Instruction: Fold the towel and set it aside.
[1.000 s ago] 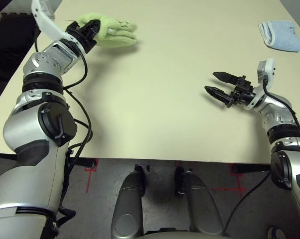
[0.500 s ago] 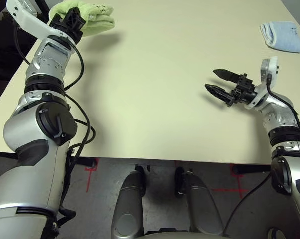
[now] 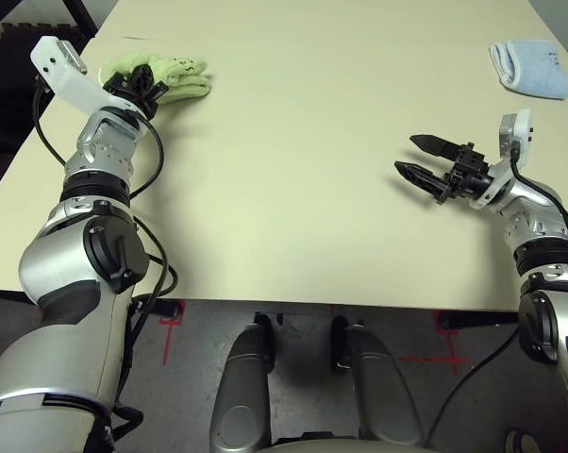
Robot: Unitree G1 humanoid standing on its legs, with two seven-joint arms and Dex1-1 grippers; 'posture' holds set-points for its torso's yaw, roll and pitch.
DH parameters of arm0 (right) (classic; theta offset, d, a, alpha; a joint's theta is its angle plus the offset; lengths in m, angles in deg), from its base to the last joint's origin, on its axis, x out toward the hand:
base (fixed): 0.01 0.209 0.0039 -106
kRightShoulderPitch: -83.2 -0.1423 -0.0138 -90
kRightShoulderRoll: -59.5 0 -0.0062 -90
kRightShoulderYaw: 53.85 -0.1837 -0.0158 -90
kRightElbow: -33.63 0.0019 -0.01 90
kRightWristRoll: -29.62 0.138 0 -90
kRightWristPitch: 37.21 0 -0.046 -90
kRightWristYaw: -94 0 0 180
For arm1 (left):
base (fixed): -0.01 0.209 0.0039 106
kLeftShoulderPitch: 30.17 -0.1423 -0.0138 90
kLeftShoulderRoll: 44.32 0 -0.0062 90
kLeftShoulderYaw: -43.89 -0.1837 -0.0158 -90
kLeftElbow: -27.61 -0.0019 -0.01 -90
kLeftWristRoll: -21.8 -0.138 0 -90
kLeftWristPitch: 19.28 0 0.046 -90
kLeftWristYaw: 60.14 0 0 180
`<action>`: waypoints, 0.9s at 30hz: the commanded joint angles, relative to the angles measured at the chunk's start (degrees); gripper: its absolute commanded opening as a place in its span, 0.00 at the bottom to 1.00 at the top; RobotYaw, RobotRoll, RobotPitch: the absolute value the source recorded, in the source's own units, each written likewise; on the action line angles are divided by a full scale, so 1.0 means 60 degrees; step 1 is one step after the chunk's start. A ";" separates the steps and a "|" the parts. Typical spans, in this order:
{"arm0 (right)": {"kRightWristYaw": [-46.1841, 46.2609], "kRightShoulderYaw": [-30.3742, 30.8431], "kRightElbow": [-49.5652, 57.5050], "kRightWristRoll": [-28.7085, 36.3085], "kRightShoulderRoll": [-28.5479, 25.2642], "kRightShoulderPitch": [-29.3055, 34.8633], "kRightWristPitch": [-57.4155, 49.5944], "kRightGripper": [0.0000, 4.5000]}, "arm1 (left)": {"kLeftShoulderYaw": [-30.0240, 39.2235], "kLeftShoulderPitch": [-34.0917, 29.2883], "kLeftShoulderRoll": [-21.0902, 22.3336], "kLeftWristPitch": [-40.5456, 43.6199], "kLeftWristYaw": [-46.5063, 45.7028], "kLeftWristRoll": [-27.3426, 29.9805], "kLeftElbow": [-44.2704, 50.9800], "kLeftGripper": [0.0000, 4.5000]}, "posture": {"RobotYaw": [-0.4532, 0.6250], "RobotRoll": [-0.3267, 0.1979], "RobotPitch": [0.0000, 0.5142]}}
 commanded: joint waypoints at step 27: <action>0.0877 0.0436 0.2687 -0.0138 0.0643 0.0144 -0.1409 1.00 | 0.1951 -0.2075 -0.2861 0.4106 -0.5248 0.3320 0.7095 0.01 | 0.43 0.62 0.50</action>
